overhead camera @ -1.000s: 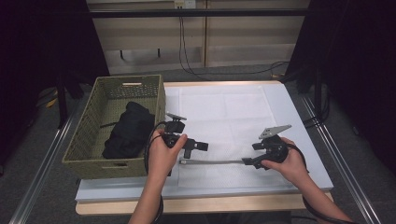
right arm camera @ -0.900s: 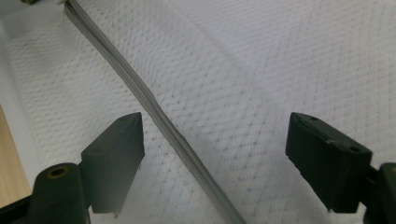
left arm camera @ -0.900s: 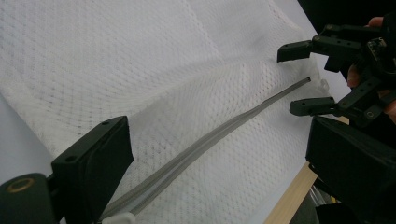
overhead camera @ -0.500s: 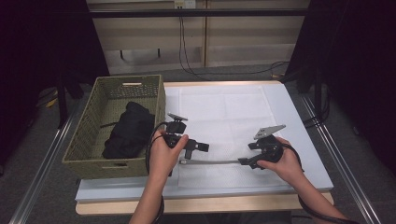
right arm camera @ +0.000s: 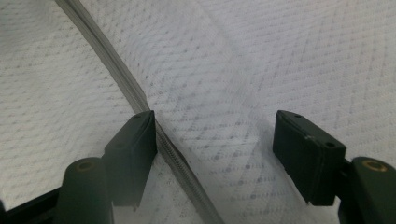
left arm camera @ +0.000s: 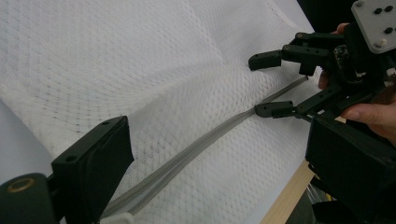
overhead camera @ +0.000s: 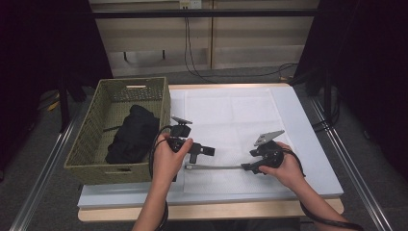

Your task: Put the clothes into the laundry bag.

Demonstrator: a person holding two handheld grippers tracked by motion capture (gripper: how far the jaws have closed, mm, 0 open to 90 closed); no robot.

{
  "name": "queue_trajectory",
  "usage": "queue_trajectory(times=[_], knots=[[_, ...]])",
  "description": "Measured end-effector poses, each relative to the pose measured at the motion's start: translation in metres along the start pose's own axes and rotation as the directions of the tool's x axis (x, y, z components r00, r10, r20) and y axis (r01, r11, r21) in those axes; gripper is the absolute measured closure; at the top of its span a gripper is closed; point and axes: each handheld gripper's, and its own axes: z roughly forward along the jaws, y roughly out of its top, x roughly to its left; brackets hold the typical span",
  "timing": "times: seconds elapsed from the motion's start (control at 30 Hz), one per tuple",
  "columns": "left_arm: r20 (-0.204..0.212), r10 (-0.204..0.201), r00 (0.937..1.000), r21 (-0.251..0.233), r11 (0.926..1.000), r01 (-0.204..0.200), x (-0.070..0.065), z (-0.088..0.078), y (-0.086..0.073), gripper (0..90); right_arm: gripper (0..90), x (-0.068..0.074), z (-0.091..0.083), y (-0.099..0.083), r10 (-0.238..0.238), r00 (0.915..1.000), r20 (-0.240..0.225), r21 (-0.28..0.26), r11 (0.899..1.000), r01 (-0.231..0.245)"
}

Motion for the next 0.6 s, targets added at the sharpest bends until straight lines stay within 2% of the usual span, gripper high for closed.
queue_trajectory(times=[0.2, 0.23, 0.37, 0.43, 0.47, 0.53, 0.6], knots=[[-0.005, 0.002, 1.0, 0.005, 1.0, -0.002, 0.0007, 0.0003, -0.0001, 7.3, 35.0, -0.0027, 0.0024, 0.0029, -0.007, 0.9998, 0.018, 0.003, 1.0, 0.007], [-0.006, 0.003, 1.0, 0.006, 1.0, -0.003, 0.0008, 0.0003, 0.0, 7.3, 35.8, -0.0042, 0.0034, 0.0035, -0.02, 0.9998, 0.008, -0.006, 1.0, 0.02], [-0.006, 0.003, 1.0, 0.005, 1.0, -0.003, 0.0004, -0.0001, 0.0001, 7.2, 41.8, -0.0051, 0.0043, 0.0059, -0.01, 0.9998, 0.02, -0.002, 1.0, 0.01], [-0.005, 0.0, 1.0, 0.003, 1.0, 0.0, 0.0003, -0.0004, 0.0, 7.2, 48.7, -0.0061, 0.0053, 0.007, -0.034, 0.9993, 0.015, -0.007, 0.999, 0.034], [-0.007, 0.007, 0.9999, 0.003, 1.0, -0.007, 0.0009, -0.0004, 0.0, 7.2, 49.8, -0.0054, 0.0053, 0.0075, -0.026, 0.9996, 0.009, -0.005, 1.0, 0.026], [-0.009, 0.005, 0.9999, 0.002, 1.0, -0.005, 0.0009, -0.0007, -0.0001, 7.3, 50.0, -0.0045, 0.0054, 0.0084, -0.023, 0.9996, 0.017, -0.004, 1.0, 0.023], [-0.012, 0.007, 0.9999, 0.001, 1.0, -0.007, 0.0011, -0.0013, -0.0001, 7.2, 48.1, -0.0032, 0.0064, 0.0087, -0.024, 0.9997, 0.006, -0.017, 1.0, 0.024]])
